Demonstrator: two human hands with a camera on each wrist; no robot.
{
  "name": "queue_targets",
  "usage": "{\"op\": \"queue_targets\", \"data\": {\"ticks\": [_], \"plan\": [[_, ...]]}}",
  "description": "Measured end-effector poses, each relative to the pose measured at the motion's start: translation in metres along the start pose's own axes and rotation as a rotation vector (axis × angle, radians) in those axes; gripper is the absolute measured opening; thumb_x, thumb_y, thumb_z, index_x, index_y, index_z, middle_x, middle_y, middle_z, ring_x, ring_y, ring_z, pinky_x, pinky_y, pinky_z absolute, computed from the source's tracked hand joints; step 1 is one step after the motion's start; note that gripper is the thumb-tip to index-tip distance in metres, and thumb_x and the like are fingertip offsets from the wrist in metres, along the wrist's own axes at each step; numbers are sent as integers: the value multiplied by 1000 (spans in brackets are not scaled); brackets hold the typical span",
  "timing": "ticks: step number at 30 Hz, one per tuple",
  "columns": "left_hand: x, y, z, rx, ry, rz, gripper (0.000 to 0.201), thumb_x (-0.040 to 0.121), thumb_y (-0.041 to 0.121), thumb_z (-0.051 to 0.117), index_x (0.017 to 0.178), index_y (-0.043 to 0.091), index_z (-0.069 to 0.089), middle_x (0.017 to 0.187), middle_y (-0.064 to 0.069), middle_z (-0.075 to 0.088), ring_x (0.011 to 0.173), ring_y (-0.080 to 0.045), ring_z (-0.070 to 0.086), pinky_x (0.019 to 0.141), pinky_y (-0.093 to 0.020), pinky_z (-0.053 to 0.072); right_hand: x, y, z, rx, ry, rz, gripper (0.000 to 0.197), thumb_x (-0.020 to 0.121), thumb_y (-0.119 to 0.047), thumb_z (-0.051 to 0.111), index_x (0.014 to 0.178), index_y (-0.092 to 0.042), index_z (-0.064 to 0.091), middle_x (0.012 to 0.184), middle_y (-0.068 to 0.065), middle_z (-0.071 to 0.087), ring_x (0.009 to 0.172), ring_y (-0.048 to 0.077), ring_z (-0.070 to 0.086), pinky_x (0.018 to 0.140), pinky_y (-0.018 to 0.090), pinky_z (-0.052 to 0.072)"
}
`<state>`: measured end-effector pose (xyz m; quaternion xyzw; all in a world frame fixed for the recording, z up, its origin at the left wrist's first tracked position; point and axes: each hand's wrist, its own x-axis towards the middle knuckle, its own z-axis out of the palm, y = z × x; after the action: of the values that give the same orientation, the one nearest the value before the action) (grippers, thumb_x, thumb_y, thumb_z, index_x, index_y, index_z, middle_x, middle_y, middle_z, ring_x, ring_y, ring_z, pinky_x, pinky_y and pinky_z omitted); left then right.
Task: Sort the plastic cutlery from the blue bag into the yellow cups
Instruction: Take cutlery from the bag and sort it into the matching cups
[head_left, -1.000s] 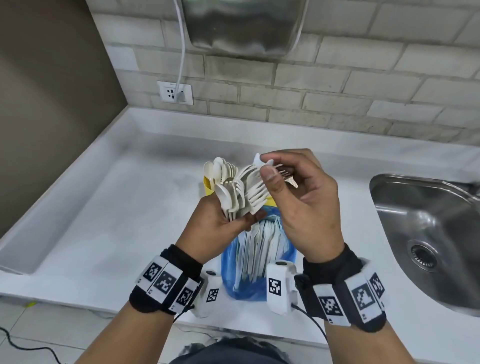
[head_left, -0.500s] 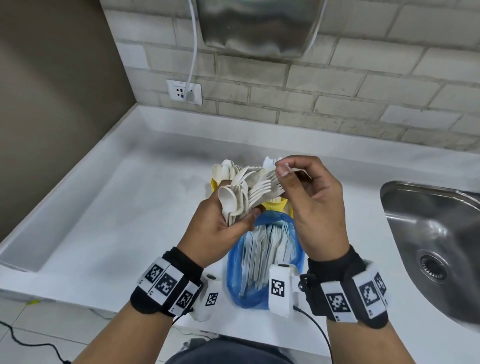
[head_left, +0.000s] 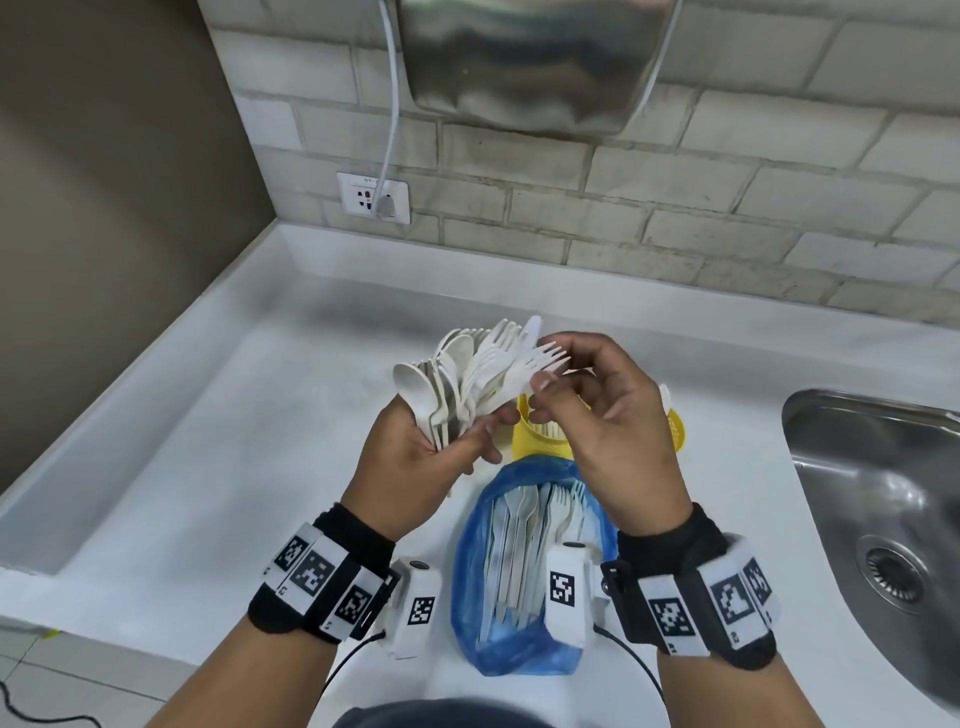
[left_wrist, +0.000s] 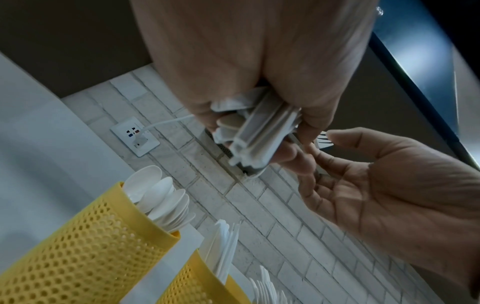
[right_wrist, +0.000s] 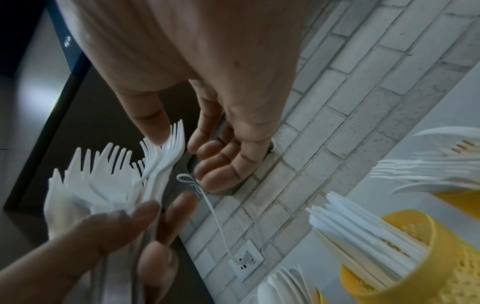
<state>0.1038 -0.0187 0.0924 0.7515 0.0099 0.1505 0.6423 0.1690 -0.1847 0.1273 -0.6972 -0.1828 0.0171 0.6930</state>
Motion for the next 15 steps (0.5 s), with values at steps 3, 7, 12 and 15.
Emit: {"op": "queue_targets", "data": {"ticks": [3,7,12,15], "plan": [[2,-1,1,10,-7,-43,19,98,8,65,116,3,70,85,8,78,62,-11,69,53,-21,50,4,7,0,-20,32,-40,6,92,-9,72,90,-14,72,87,20,67,78,38,66,77,51,58],[2,-3,4,-14,-11,-31,17,101,8,62,116,8,68,95,2,79,65,-17,70,53,-27,52,7,10,-1,-2,72,-46,8,92,-12,71,85,-16,69,82,20,67,73,37,66,77,58,58],[2,-7,6,6,-15,-31,14,102,5,60,112,6,69,91,0,79,61,-18,67,53,-31,52,7,15,-4,-120,-21,-6,25,92,-28,73,80,-7,67,79,16,69,77,36,69,79,59,57],[1,-8,7,-31,-9,-38,14,103,6,58,113,11,66,89,-1,77,59,-18,63,54,-31,51,7,12,-8,-85,20,12,24,96,-20,73,82,-2,66,76,18,70,70,28,71,79,55,59]]}}
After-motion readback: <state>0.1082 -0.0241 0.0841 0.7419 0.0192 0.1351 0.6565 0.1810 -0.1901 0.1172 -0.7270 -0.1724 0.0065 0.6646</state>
